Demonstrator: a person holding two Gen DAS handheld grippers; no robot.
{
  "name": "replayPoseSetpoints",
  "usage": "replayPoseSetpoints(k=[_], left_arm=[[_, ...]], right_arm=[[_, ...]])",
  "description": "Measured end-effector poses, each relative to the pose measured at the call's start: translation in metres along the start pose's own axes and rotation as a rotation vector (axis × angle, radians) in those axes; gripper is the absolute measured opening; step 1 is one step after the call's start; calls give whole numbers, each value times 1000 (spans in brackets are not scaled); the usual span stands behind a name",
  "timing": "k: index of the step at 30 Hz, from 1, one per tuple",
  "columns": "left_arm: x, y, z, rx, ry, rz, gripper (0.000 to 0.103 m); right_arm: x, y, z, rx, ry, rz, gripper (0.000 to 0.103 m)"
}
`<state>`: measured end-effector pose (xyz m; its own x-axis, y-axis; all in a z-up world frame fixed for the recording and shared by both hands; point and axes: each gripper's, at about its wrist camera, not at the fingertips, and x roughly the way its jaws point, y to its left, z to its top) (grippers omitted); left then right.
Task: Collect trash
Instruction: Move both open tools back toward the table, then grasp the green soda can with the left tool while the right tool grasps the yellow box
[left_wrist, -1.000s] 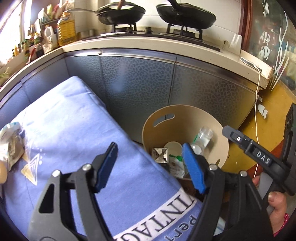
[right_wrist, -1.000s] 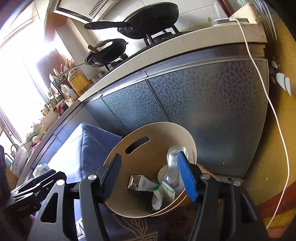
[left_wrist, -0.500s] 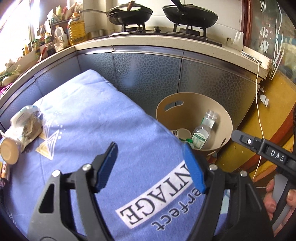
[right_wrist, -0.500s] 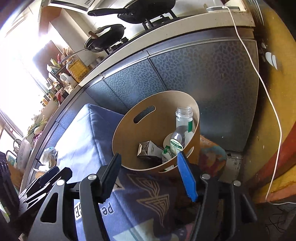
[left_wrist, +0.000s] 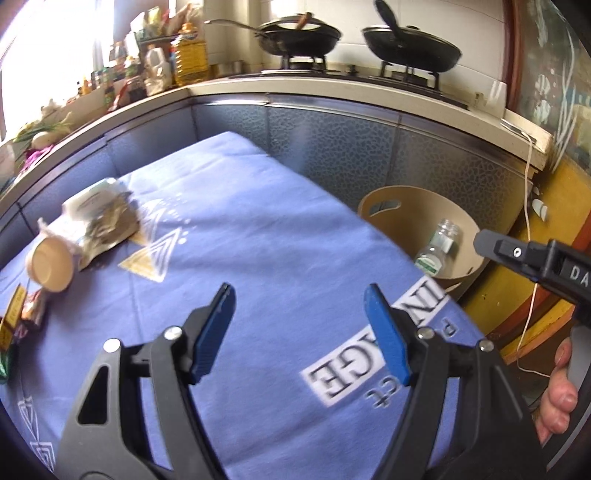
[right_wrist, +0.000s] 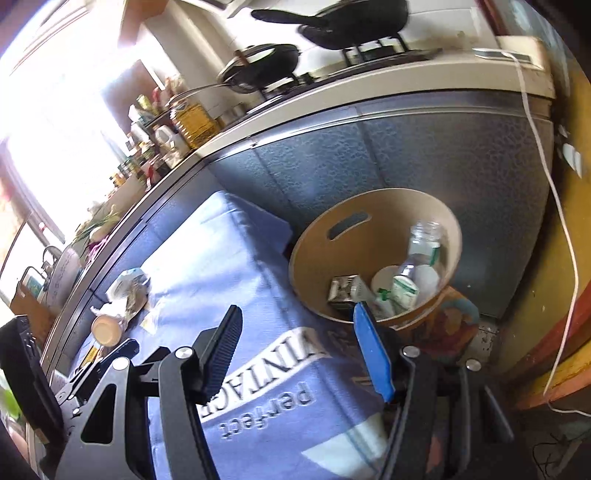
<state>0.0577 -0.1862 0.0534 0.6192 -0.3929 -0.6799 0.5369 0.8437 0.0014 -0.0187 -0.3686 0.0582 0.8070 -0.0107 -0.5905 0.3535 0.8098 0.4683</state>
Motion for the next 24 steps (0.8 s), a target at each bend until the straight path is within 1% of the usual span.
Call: replayPoseSetpoints(k=[2, 5, 9, 10, 12, 13, 15, 18, 19, 22, 24], left_arm=[[-4, 20, -8, -33, 1, 23, 69], [-12, 55, -22, -87, 1, 77, 69], [-35, 110, -49, -169, -19, 179, 69], [-41, 123, -56, -188, -21, 203, 70], [-57, 155, -74, -241, -26, 252, 74], [-65, 169, -82, -269, -30, 269, 74], [-84, 199, -100, -338, -37, 300, 74], [-117, 259, -128, -497, -52, 369, 75], [-126, 277, -135, -546, -58, 388, 75], [-148, 338, -151, -696, -77, 454, 83], [-155, 370, -160, -776, -84, 462, 86]], right_arm=[[7, 19, -3, -38, 20, 32, 62], [23, 50, -8, -92, 65, 81, 62], [49, 98, -22, -159, 141, 162, 62], [55, 111, -26, -179, 164, 192, 62], [66, 139, -35, -220, 213, 253, 62], [72, 153, -40, -237, 248, 289, 62], [86, 177, -48, -239, 320, 364, 62], [110, 215, -59, -200, 448, 478, 62], [115, 229, -63, -196, 475, 503, 62], [132, 269, -74, -170, 569, 579, 62], [145, 290, -78, -125, 625, 617, 62]])
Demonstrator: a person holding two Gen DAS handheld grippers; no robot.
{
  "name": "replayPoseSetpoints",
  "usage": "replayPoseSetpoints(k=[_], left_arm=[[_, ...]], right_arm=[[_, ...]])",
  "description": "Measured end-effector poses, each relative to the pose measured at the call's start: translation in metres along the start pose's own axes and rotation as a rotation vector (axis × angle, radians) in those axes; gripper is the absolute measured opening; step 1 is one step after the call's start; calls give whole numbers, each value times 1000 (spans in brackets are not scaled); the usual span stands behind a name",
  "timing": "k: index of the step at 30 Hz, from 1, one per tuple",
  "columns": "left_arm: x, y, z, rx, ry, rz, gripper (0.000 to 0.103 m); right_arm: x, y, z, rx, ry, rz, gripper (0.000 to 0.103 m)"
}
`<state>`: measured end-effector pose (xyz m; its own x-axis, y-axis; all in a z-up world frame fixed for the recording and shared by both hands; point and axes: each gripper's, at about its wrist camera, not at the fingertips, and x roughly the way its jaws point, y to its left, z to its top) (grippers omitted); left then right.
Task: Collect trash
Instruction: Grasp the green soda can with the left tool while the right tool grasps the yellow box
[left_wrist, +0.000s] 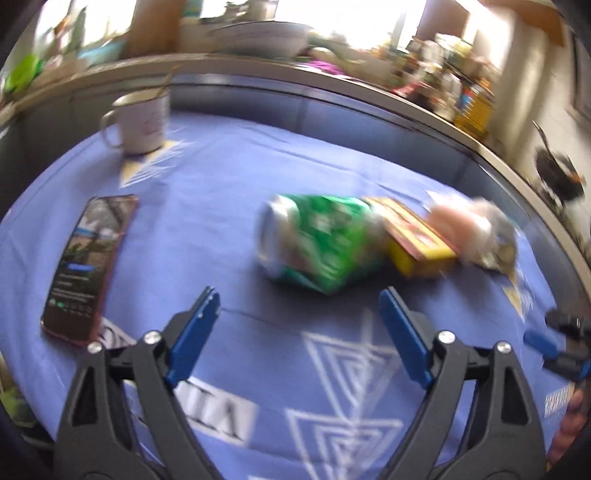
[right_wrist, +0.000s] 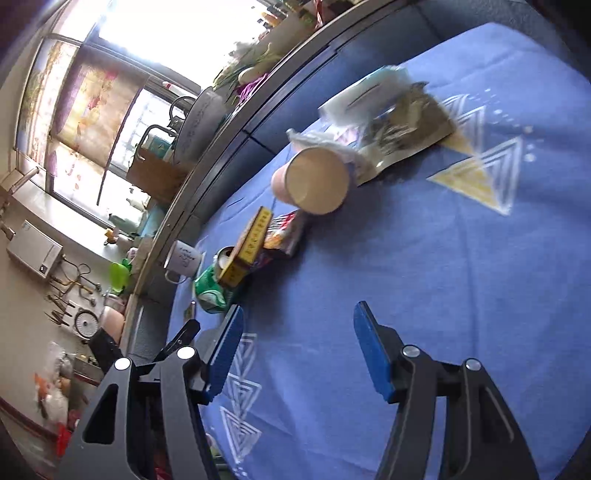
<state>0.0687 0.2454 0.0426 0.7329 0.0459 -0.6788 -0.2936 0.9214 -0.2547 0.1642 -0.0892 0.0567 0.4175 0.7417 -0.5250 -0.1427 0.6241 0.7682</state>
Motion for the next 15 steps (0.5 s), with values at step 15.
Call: replayPoseSetpoints(k=[15], left_arm=[[88, 28, 55, -100, 144, -138, 80]], right_arm=[[106, 36, 47, 210, 70, 107, 62]])
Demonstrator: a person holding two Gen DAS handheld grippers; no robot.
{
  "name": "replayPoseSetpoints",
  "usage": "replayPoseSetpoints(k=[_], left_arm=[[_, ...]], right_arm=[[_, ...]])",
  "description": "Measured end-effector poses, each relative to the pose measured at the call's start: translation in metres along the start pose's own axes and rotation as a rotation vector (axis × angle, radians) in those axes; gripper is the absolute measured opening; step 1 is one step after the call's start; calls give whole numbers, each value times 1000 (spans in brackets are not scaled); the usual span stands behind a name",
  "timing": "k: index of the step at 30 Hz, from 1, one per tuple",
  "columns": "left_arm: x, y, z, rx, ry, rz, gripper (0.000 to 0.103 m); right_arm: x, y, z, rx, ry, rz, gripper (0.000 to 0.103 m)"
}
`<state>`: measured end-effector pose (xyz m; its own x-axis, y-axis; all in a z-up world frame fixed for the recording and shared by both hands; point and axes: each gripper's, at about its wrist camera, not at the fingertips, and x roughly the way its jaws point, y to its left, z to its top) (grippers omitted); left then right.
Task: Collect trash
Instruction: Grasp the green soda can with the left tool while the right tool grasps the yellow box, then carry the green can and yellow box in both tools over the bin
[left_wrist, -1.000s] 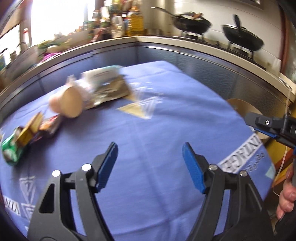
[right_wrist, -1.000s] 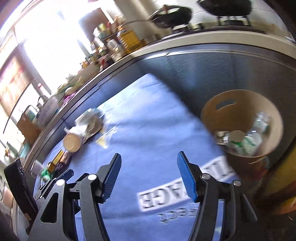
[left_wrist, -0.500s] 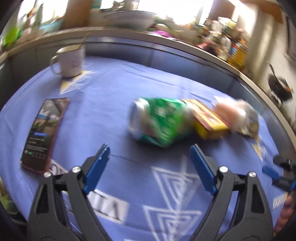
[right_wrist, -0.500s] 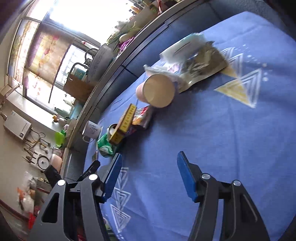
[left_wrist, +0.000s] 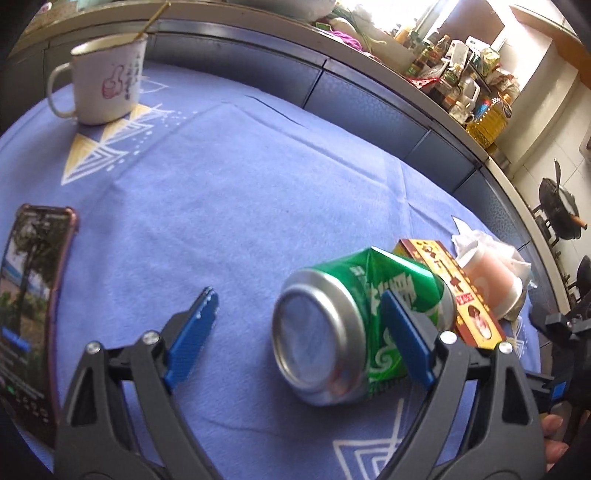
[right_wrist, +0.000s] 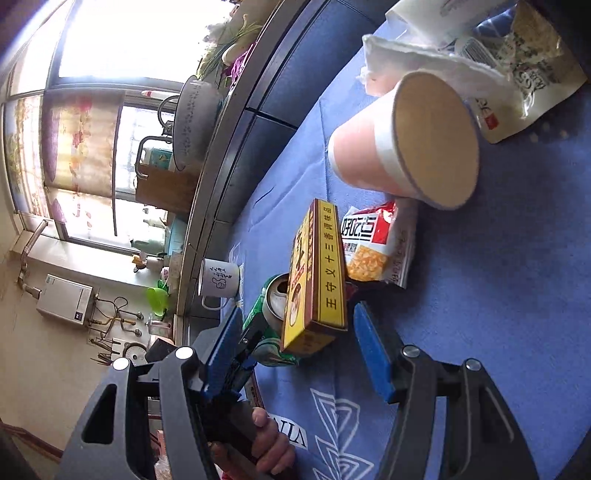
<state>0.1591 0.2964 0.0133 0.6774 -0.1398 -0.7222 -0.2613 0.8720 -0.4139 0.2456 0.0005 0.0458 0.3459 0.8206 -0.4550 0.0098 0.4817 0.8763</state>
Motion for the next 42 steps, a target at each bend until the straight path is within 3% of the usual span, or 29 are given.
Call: replayPoseSetpoints(k=[1, 2, 3, 5, 6, 7, 18, 27, 36, 42], left_arm=[[0, 0, -2, -2, -11, -3, 71], [0, 0, -2, 4, -10, -24, 51], [0, -1, -3, 3, -3, -53, 50], [-2, -6, -7, 14, -11, -43, 49], [-4, -9, -10, 30, -17, -35, 49], [-6, -13, -14, 41, -20, -32, 48], [-49, -59, -85, 111, -46, -86, 46], [-79, -115, -126, 212, -39, -142, 45], [-70, -243, -157, 431, 16, -273, 45], [-57, -358, -189, 631, 54, -391, 45]], right_arm=[[4, -1, 2, 8, 2, 2, 62], [8, -1, 3, 13, 3, 1, 62], [10, -2, 4, 18, 0, 0, 60], [14, -5, 5, 14, 5, -6, 44], [14, -6, 5, 9, 8, -7, 30], [12, -7, 4, 5, 9, -3, 23], [-81, -37, -44, -123, -21, 4, 22], [-188, -95, -88, -108, -149, -29, 22], [-292, -150, -103, -8, -376, -31, 22], [-378, -184, -115, 10, -594, -132, 22]])
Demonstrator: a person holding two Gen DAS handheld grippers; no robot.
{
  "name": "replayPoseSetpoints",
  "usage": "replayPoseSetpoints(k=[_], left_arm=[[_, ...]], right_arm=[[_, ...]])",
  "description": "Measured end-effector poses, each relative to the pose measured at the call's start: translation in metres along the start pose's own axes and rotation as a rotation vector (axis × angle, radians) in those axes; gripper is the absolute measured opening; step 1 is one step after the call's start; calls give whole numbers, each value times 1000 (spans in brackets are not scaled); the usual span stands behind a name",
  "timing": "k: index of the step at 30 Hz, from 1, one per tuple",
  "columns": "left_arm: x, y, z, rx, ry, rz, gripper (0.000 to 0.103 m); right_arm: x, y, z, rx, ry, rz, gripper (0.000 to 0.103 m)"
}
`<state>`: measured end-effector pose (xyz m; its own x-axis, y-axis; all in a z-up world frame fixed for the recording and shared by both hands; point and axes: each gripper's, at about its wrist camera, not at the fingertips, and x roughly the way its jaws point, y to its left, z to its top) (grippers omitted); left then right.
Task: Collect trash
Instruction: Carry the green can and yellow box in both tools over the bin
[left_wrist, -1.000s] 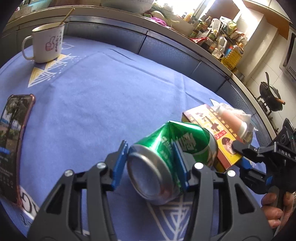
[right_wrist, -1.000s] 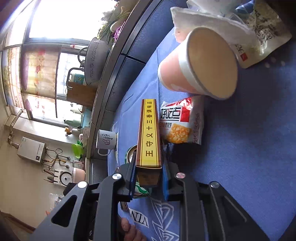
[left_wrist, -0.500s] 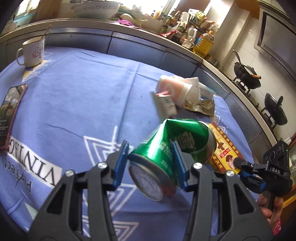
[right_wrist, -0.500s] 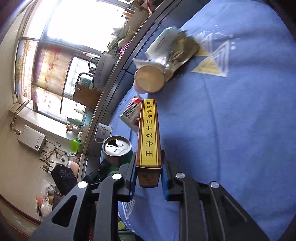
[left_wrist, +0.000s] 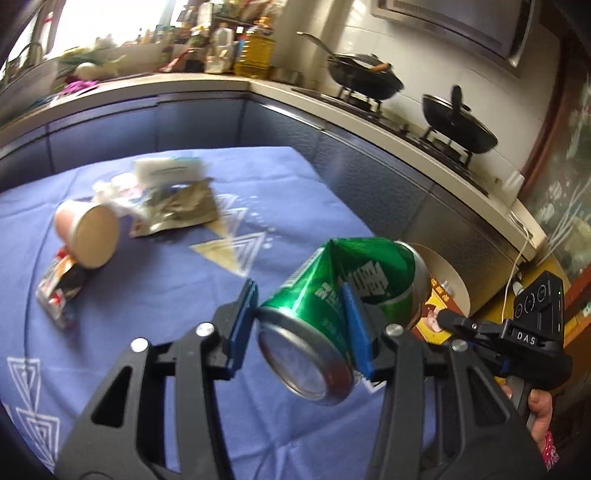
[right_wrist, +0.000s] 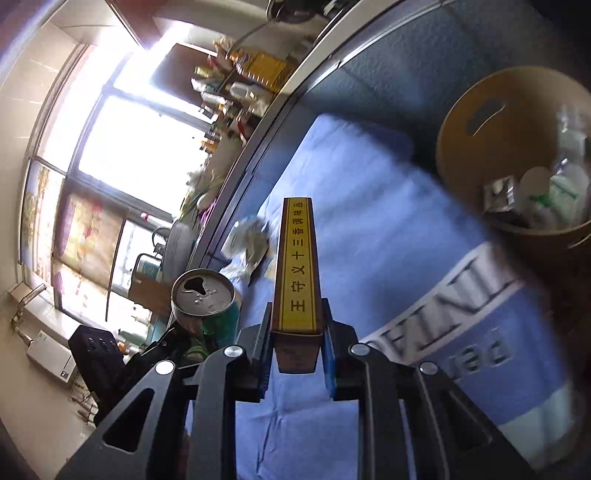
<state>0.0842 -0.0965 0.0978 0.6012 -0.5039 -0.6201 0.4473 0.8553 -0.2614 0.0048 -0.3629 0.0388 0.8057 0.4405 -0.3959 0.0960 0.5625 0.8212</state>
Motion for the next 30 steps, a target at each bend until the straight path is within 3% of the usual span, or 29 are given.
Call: replayPoseSetpoints(k=[5, 10, 18, 28, 30], left_arm=[[62, -77, 23, 130, 56, -77, 45], [122, -141, 38, 247, 100, -70, 45], [203, -191, 41, 361, 183, -8, 45], [253, -213, 26, 429, 236, 62, 47], [254, -212, 25, 429, 233, 69, 58]], right_arm=[[-50, -46, 32, -5, -164, -137, 22], [-66, -83, 56, -12, -250, -227, 22], [-51, -129, 74, 6, -251, -290, 22], [-41, -144, 82, 0, -238, -344, 24], [-39, -142, 81, -15, -236, -358, 29]])
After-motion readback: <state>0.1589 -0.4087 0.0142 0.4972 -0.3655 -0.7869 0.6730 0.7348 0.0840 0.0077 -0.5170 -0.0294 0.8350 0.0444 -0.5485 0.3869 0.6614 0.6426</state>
